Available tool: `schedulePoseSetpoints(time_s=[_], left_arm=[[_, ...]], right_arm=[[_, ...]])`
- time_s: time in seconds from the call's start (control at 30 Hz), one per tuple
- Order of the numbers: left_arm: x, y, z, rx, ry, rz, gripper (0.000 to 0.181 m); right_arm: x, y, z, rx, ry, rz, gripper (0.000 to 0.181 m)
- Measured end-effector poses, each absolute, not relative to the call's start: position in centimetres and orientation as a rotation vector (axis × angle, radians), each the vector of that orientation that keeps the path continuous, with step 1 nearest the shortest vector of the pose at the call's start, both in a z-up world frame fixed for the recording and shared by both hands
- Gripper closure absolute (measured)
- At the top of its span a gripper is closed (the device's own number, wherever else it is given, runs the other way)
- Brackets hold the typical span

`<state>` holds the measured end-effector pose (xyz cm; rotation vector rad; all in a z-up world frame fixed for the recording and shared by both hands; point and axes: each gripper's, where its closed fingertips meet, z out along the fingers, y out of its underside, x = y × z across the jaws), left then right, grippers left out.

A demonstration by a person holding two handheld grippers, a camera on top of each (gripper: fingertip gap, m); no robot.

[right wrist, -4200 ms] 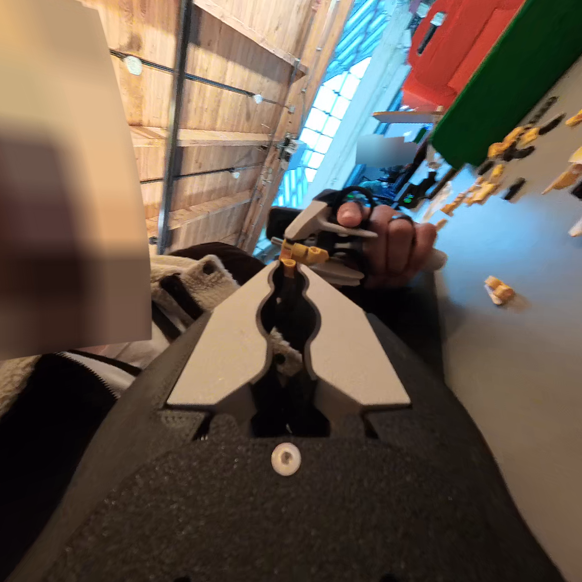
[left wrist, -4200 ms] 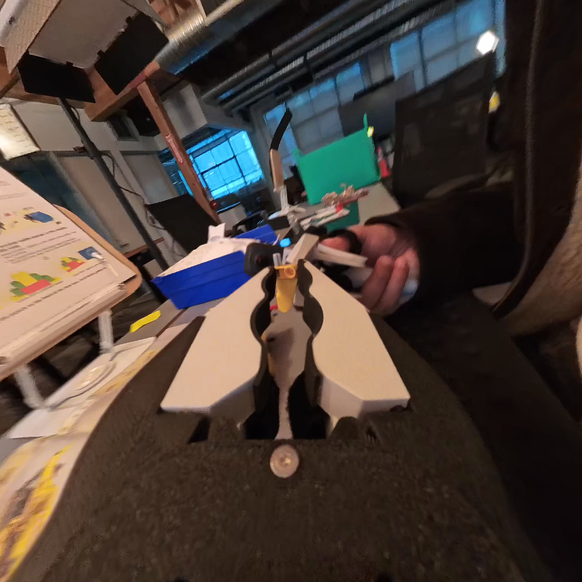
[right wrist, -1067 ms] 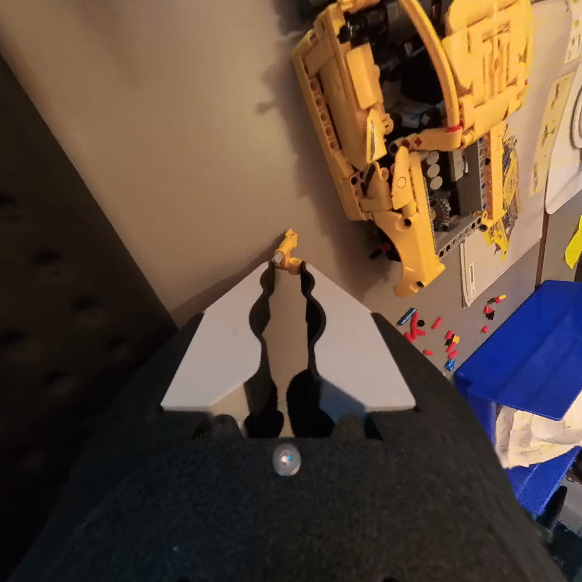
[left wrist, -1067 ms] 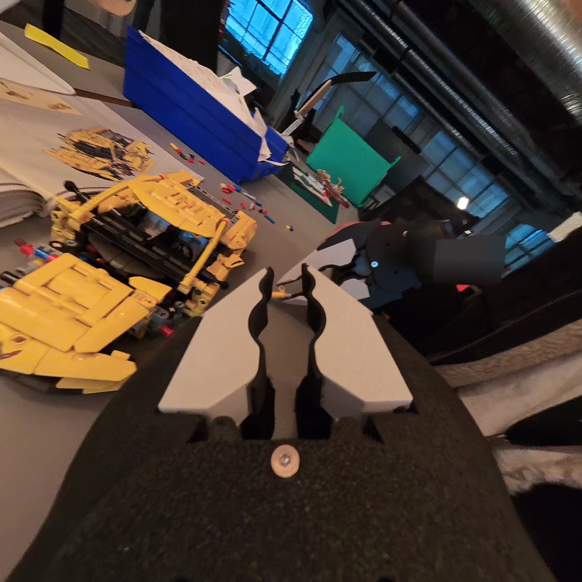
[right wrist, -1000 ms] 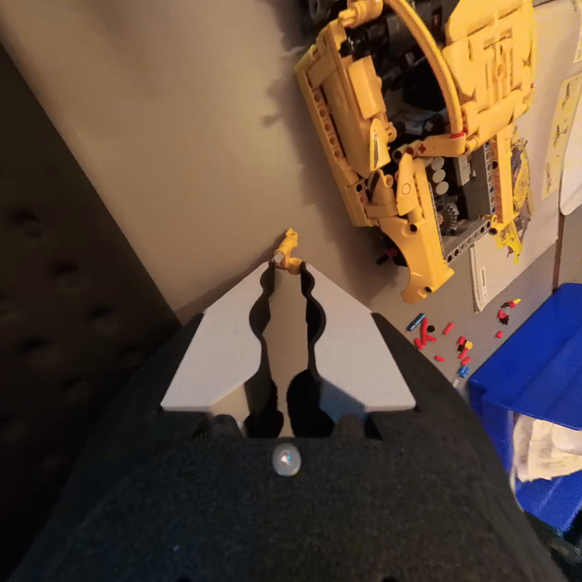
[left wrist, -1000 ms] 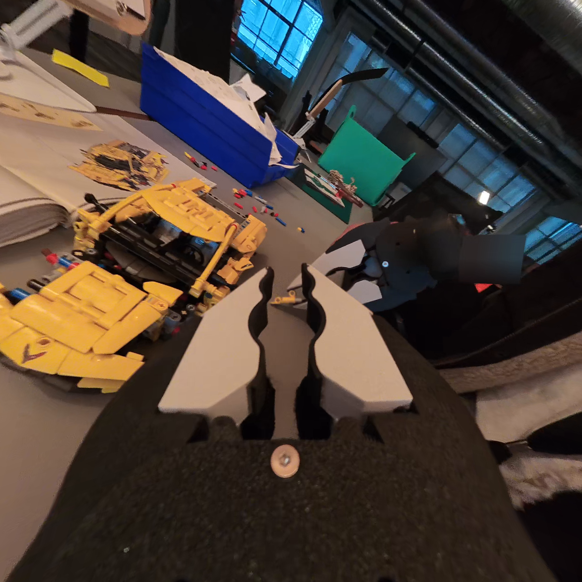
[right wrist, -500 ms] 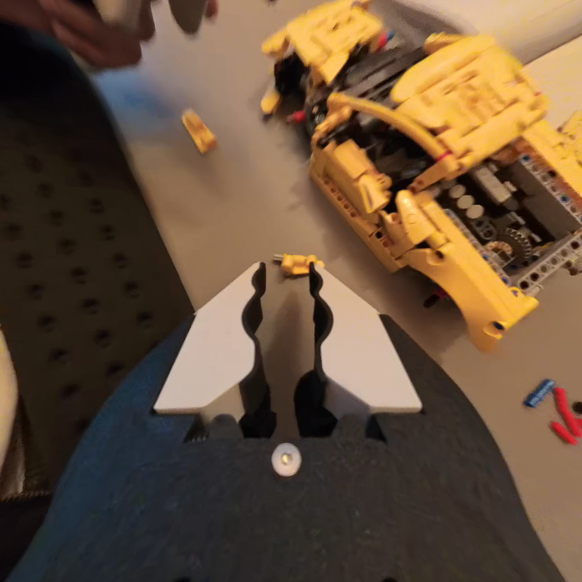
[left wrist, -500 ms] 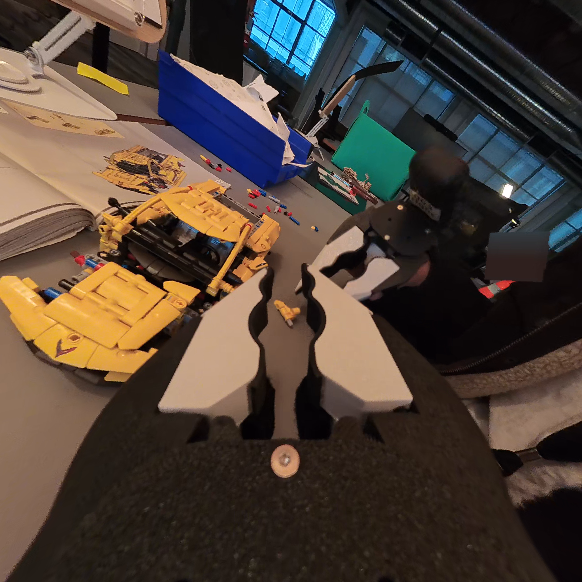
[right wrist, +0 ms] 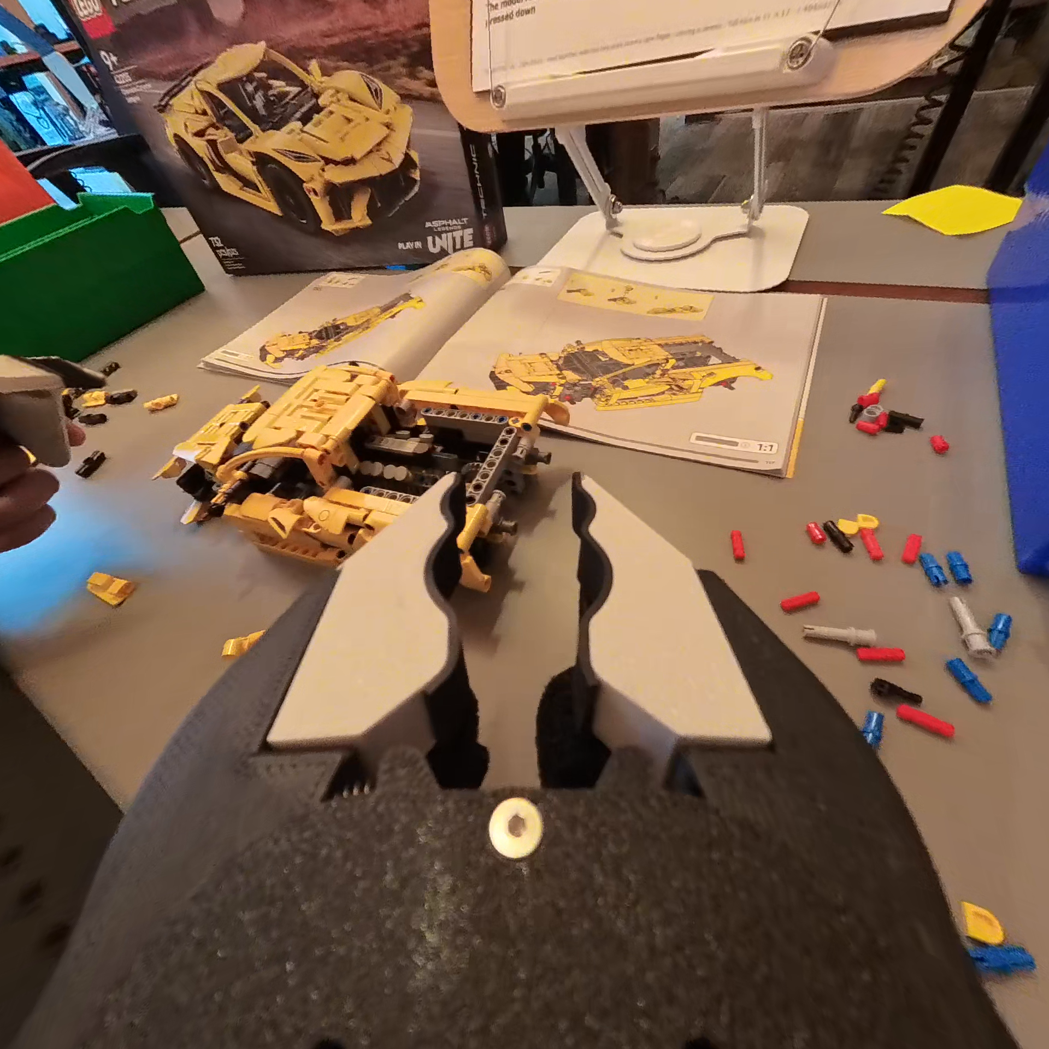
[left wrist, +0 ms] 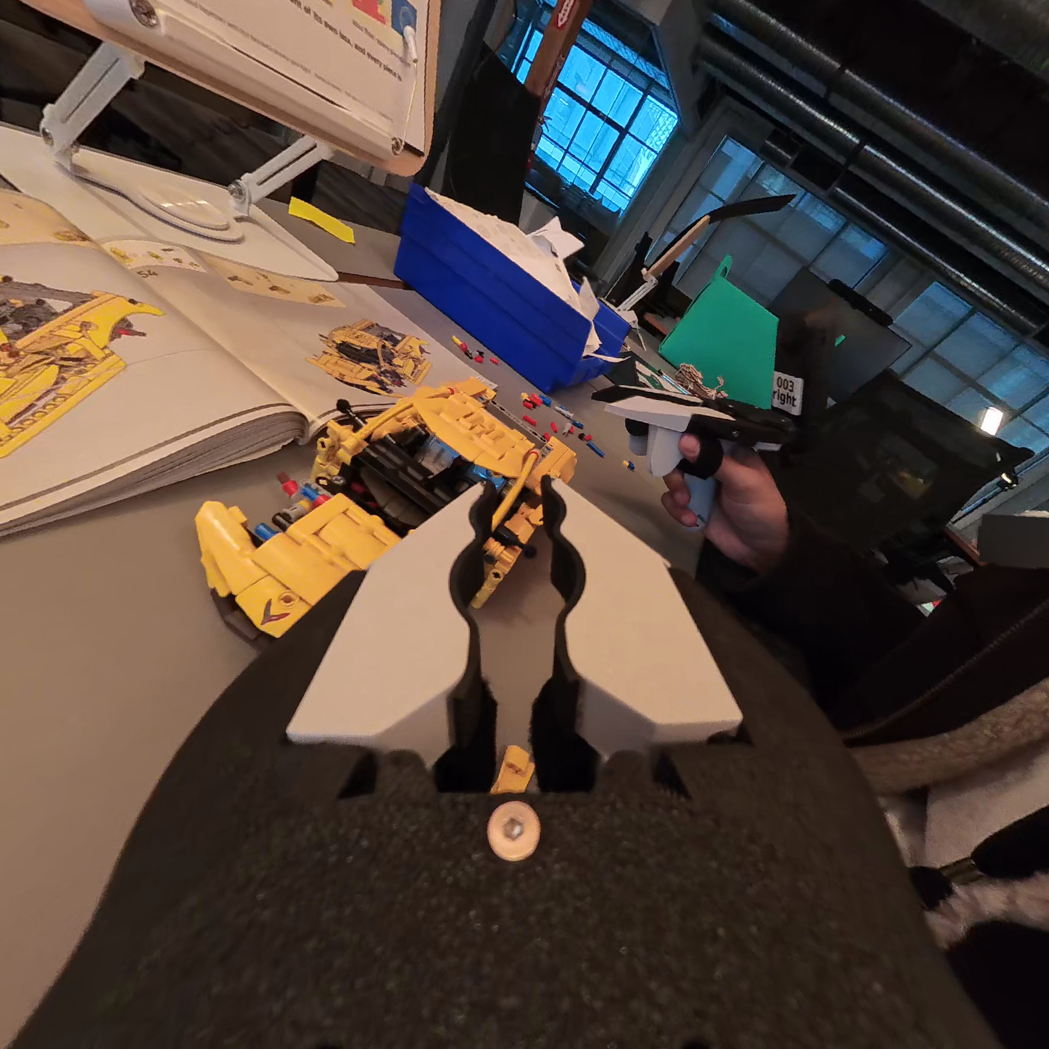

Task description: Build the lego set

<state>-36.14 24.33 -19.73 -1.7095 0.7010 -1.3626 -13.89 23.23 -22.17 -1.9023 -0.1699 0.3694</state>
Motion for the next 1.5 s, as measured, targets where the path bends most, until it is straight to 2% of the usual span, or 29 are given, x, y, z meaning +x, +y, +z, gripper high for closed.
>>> schedulePoseSetpoints(time_s=[0.7,0.8,0.9,1.0,1.07,1.17,1.5], left_arm=[[-35.3,23.2,-21.4,-1.772,0.86,-1.225,0.166],[-35.0,22.7,-21.6,-1.777,0.888,-1.237,0.166],[-34.3,21.4,-22.4,-1.797,0.974,-1.248,0.166],[-33.7,20.2,-23.2,-1.801,1.079,-1.22,0.166],[-33.3,19.5,-23.8,-1.792,1.152,-1.17,0.166],[-32.7,18.7,-24.7,-1.769,1.257,-1.082,0.166],[-32.3,17.5,-26.6,-1.761,1.406,-0.953,0.166]], right_arm=[[-15.3,22.9,-22.7,-1.922,-0.264,0.371,0.151],[-19.8,20.9,-21.9,-1.879,-0.5,0.58,0.164],[-25.2,17.3,-24.0,-1.88,-0.887,0.681,0.159],[-27.1,15.6,-28.9,-2.057,-1.125,0.628,0.141],[-27.6,15.3,-30.1,-2.105,-1.183,0.601,0.142],[-28.1,15.6,-29.4,-2.081,-1.157,0.596,0.155],[-28.8,16.5,-29.6,-2.099,-1.12,0.527,0.171]])
